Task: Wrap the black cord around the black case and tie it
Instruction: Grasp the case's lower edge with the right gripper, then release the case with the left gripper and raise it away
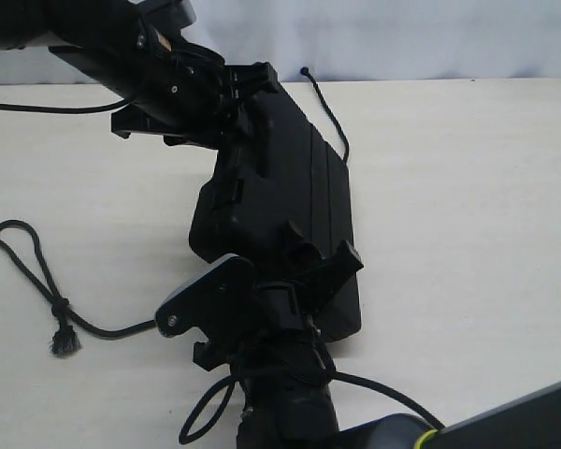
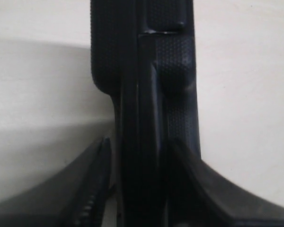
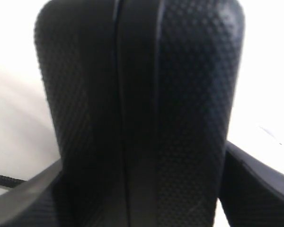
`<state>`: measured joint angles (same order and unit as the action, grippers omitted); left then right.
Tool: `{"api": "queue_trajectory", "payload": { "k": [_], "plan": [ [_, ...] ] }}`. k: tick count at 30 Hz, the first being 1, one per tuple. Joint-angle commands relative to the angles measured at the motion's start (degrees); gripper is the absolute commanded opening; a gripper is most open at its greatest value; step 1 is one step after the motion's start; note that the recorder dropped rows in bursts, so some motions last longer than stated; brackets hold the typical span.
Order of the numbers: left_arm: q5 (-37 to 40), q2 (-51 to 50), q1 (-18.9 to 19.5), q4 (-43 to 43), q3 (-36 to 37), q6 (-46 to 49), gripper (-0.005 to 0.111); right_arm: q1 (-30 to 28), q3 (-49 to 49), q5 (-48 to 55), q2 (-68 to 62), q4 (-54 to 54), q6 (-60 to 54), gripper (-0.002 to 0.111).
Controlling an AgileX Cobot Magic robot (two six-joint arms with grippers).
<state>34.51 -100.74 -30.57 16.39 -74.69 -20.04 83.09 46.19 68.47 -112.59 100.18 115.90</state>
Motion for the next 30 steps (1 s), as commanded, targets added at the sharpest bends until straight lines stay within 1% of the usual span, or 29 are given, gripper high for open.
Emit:
{"api": "queue_trajectory", "payload": {
  "k": [1, 4, 7, 12, 16, 22, 30],
  "plan": [
    [1.1, 0.7, -0.2, -0.2, -0.4, 0.4, 0.049, -0.5, 0.3, 1.5, 0.0, -0.2, 1.2, 0.004],
    [1.9, 0.7, -0.2, -0.2, -0.4, 2.6, 0.056, -0.5, 0.3, 1.5, 0.0, -0.2, 1.2, 0.004],
    [1.5, 0.7, -0.2, -0.2, -0.4, 4.1, 0.061, -0.5, 0.3, 1.5, 0.0, -0.2, 1.2, 0.004],
    [-0.2, 2.2, -0.2, -0.2, -0.4, 4.1, 0.061, -0.5, 0.3, 1.5, 0.0, -0.2, 1.5, 0.004],
    [-2.0, 5.5, -0.1, -0.4, -0.4, 4.1, 0.061, -0.5, 0.3, 1.5, 0.0, -0.2, 2.3, 0.004],
    [-3.5, 11.1, -0.1, -4.1, -0.4, 4.1, 0.061, -0.5, 0.3, 1.5, 0.5, -0.2, 3.2, 0.004],
    [-2.6, 16.8, -0.1, -13.3, -0.4, 4.1, 0.061, -0.3, -1.4, 1.5, 1.6, -0.2, 4.6, 0.004]
  ]
}}
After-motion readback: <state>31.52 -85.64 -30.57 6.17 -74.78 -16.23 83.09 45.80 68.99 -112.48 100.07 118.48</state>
